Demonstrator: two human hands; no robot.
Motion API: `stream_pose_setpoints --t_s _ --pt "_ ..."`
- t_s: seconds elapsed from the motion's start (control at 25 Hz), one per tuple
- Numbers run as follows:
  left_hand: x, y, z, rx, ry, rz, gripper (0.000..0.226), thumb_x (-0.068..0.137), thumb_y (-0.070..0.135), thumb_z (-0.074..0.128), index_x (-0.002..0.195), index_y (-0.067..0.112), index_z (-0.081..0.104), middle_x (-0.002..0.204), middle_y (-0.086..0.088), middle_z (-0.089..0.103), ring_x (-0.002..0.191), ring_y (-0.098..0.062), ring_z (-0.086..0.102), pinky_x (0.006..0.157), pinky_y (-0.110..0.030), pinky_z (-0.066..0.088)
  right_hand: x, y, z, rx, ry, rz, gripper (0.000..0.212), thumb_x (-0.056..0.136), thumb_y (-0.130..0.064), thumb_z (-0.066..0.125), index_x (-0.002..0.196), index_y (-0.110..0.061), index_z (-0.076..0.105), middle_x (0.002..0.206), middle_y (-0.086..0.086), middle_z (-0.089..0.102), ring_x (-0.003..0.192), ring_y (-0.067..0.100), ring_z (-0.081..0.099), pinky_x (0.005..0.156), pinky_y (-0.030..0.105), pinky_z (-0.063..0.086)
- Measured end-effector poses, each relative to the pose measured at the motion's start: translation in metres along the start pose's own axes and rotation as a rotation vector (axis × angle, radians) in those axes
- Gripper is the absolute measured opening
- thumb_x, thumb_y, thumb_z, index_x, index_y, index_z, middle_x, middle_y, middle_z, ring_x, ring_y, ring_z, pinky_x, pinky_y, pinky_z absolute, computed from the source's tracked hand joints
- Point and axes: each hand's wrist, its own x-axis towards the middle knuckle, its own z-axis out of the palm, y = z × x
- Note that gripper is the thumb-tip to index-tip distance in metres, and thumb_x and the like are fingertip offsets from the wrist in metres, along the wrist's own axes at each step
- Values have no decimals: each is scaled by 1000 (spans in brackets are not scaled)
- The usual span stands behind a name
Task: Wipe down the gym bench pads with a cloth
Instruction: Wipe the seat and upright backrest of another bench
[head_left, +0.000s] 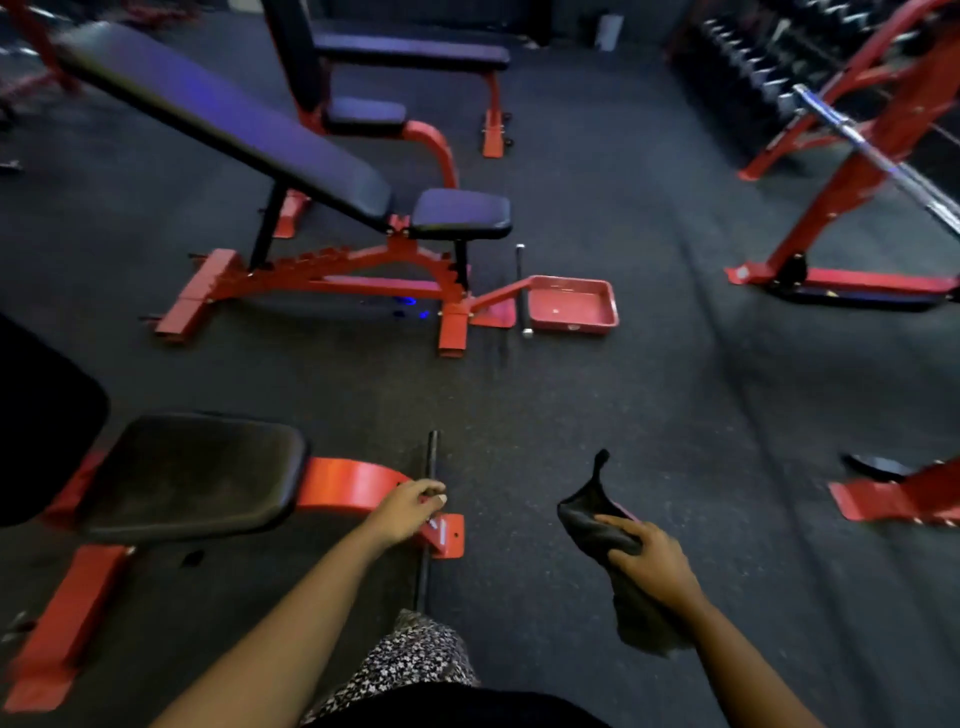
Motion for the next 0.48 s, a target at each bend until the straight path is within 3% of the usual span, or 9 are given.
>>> stream_pose_setpoints --t_s 0.16,0.24,0.48 --pt "41 33 45 87 -139 -9 34 95 16 48 125 2 54 126 -2 54 119 -17 50 86 -12 31 11 54 -43 73 56 107 47 81 -21 61 122 -42 55 126 3 58 105 22 58 88 35 49" --pt "67 39 60 96 -152 -62 33 95 19 49 124 4 56 126 -3 56 120 -18 51 91 -17 34 35 68 -61 107 71 117 47 81 -18 61 123 -39 56 125 3 60 106 22 58 89 35 49" --pt "170 79 72 27 13 -222 30 95 21 49 119 6 60 127 -8 60 119 -21 53 87 -19 34 173 46 -123 79 -15 -13 47 82 -19 59 126 -35 56 120 -1 62 97 12 58 78 19 43"
